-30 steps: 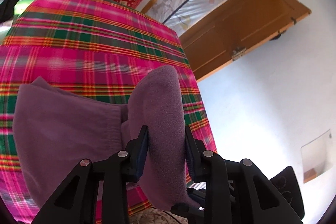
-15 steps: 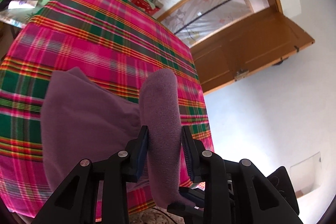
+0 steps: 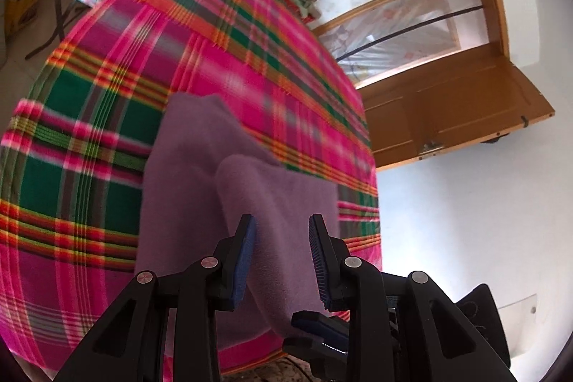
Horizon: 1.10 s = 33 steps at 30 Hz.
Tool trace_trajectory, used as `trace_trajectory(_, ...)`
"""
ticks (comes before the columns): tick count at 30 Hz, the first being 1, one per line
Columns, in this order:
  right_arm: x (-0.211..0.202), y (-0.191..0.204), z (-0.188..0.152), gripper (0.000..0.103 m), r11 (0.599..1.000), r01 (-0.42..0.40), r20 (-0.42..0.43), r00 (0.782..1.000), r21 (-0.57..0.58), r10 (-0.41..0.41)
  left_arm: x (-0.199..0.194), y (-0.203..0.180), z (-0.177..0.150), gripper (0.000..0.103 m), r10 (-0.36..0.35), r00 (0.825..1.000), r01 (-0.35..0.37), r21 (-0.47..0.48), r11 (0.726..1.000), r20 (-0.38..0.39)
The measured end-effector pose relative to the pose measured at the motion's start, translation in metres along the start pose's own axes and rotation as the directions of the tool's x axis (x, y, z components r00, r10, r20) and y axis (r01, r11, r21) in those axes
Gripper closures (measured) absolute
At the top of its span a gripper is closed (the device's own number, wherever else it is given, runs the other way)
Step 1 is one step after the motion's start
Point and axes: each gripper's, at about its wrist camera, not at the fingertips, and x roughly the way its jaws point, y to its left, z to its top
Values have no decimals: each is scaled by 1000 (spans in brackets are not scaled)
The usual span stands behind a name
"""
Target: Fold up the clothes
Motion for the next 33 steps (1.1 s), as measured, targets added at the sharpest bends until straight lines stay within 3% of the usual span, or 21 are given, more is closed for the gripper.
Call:
trace_trajectory(13,45,-5,-14,95,998,-37,-82,996,48,41,20,48,-2,72,7,999,-11,-99,995,-39)
trace_trajectory(18,56,2,-21,102,995,-91,-112,989,34,95,20,53,-5,72,-4,999,0,-97,995,-43)
trace_trajectory(21,58,3,-29,102,996,-80,-133,988,24,83,25,53,-7,72,0,998,-5,-94,996,-56)
trace_trajectory(27,25,-19,-29,100,996,-50,-69,996,67,55,32,49,-8,72,2,998,-7,-70,998,-68)
trace_trajectory(33,-6,-50,-37,99,990,93,-66,994,104,-87,43,43,-11,69,15,994,-20,-51,998,-108)
